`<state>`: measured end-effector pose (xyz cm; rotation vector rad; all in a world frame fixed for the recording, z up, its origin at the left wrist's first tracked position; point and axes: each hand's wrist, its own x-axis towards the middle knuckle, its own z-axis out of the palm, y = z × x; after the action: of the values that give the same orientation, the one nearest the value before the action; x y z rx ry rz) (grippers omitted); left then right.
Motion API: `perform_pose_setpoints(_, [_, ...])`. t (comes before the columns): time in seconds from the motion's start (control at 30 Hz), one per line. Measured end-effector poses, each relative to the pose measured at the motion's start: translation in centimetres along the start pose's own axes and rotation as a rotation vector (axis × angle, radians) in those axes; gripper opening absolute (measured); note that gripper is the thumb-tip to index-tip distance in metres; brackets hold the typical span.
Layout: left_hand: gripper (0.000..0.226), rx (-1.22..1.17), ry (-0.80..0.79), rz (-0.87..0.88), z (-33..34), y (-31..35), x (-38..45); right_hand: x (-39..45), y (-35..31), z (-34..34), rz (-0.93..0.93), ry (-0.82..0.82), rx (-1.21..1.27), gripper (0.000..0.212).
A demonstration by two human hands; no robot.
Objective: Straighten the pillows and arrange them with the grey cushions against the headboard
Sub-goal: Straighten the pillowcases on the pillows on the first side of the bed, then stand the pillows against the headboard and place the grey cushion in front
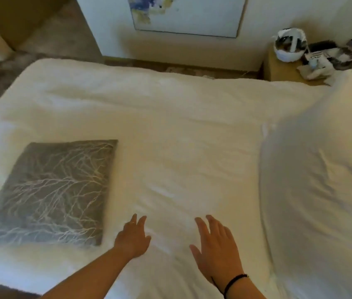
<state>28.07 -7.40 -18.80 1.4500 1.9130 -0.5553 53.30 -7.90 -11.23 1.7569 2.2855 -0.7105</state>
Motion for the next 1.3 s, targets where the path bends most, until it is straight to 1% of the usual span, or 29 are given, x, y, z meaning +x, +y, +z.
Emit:
perform_pose_setpoints(0.1, [0.073, -0.060, 0.108, -0.136, 1.1, -8.7, 0.0, 3.0, -6.4, 3.2, -0.143, -0.130, 0.016, 0.068])
perform_pose_setpoints(0.17, [0.075, -0.061, 0.208, -0.188, 2.0, -13.3, 0.2, 4.9, -10.3, 5.1, -0.163, -0.209, 0.077, 0.069])
perform_pose_setpoints(0.23, [0.076, -0.054, 0.287, -0.207, 3.0, -17.0, 0.6, 7.0, -13.9, 6.9, -0.141, -0.320, 0.192, 0.069])
perform_pose_setpoints(0.33, [0.084, 0.093, 0.336, -0.153, 5.1, -20.5, 2.0, 9.9, -18.6, 10.0, -0.033, -0.485, 0.413, 0.068])
perform_pose_setpoints(0.43, [0.091, 0.235, 0.390, -0.075, 6.6, -22.7, 3.5, 11.8, -22.0, 12.7, 0.182, -0.547, 0.618, 0.060])
perform_pose_setpoints(0.5, [0.084, 0.281, 0.439, -0.040, 6.6, -24.0, 4.4, 12.4, -23.3, 14.0, 0.296, -0.581, 0.698, 0.058])
perform_pose_setpoints(0.57, [0.069, 0.268, 0.486, -0.016, 5.4, -24.9, 5.0, 12.9, -24.3, 14.8, 0.358, -0.596, 0.737, 0.062])
perform_pose_setpoints(0.63, [0.046, 0.214, 0.564, 0.026, 4.0, -25.3, 5.4, 13.8, -25.1, 15.1, 0.392, -0.576, 0.756, 0.067])
perform_pose_setpoints(0.7, [0.031, 0.133, 0.649, 0.080, 2.8, -25.1, 5.1, 15.2, -26.0, 15.1, 0.447, -0.568, 0.832, 0.070])
perform_pose_setpoints(0.77, [0.028, 0.026, 0.736, 0.149, 1.9, -24.6, 4.2, 16.6, -26.9, 14.4, 0.546, -0.573, 1.042, 0.067])
perform_pose_setpoints(0.83, [0.025, -0.061, 0.798, 0.229, 0.7, -23.6, 3.0, 17.8, -27.7, 12.8, 0.594, -0.547, 1.278, 0.059])
perform_pose_setpoints(0.9, [0.020, -0.086, 0.802, 0.317, -1.1, -21.9, 1.3, 18.4, -27.6, 10.8, 0.601, -0.511, 1.459, 0.053])
perform_pose_setpoints(0.93, [0.018, -0.080, 0.795, 0.360, -1.8, -20.8, 0.4, 18.4, -27.3, 9.7, 0.605, -0.510, 1.491, 0.051])
perform_pose_setpoints(1.0, [0.016, -0.041, 0.753, 0.418, -2.7, -18.5, -1.4, 17.8, -26.1, 7.7, 0.630, -0.503, 1.453, 0.047])
perform_pose_setpoints(1.03, [0.016, -0.033, 0.712, 0.431, -2.8, -17.5, -2.2, 17.2, -25.4, 7.0, 0.646, -0.463, 1.405, 0.043])
perform_pose_setpoints(1.1, [0.024, -0.090, 0.628, 0.435, -2.4, -16.3, -3.4, 15.9, -24.0, 5.9, 0.663, -0.316, 1.271, 0.030])
perform_pose_setpoints(1.17, [0.042, -0.179, 0.561, 0.424, -2.3, -15.8, -4.2, 14.6, -23.4, 4.5, 0.600, -0.198, 1.157, 0.017])
perform_pose_setpoints(1.2, [0.055, -0.197, 0.544, 0.428, -2.4, -15.4, -4.6, 14.0, -23.2, 3.4, 0.541, -0.148, 1.090, 0.018])
perform_pose_setpoints(1.3, [0.096, -0.271, 0.558, 0.438, -3.5, -13.8, -5.3, 11.8, -22.6, -0.6, 0.287, 0.038, 0.841, 0.035])
